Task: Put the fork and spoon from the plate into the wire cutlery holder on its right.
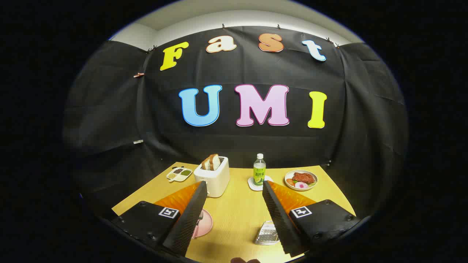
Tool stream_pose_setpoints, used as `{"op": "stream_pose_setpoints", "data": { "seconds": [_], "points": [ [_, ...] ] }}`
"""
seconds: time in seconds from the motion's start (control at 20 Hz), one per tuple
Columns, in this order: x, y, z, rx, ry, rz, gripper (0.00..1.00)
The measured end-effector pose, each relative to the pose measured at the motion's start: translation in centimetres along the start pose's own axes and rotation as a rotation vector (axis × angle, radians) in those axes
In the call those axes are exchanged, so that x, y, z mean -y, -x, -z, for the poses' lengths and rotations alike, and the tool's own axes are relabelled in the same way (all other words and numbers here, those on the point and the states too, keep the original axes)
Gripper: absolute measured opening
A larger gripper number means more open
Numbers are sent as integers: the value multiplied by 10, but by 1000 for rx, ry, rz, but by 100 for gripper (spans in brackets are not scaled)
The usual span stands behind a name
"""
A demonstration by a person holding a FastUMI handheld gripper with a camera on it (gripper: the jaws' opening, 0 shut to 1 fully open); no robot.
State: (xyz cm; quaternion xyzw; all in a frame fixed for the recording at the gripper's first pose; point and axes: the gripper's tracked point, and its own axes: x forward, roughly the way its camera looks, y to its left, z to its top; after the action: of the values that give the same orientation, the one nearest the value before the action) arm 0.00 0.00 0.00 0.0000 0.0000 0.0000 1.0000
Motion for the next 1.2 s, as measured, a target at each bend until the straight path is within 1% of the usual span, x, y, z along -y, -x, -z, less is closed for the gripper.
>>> {"op": "stream_pose_setpoints", "data": {
  "seconds": [0.35, 0.8, 0.9, 1.05, 1.2],
  "points": [
    [-17, 1, -2, 2, 1, -52, 95],
    [-24, -6, 6, -27, 17, -69, 95],
    [-23, -10, 2, -20, 17, -62, 95],
    [-14, -14, -2, -7, 21, -29, 95],
    [-9, -20, 1, -23, 5, 0, 95]
  ]
}}
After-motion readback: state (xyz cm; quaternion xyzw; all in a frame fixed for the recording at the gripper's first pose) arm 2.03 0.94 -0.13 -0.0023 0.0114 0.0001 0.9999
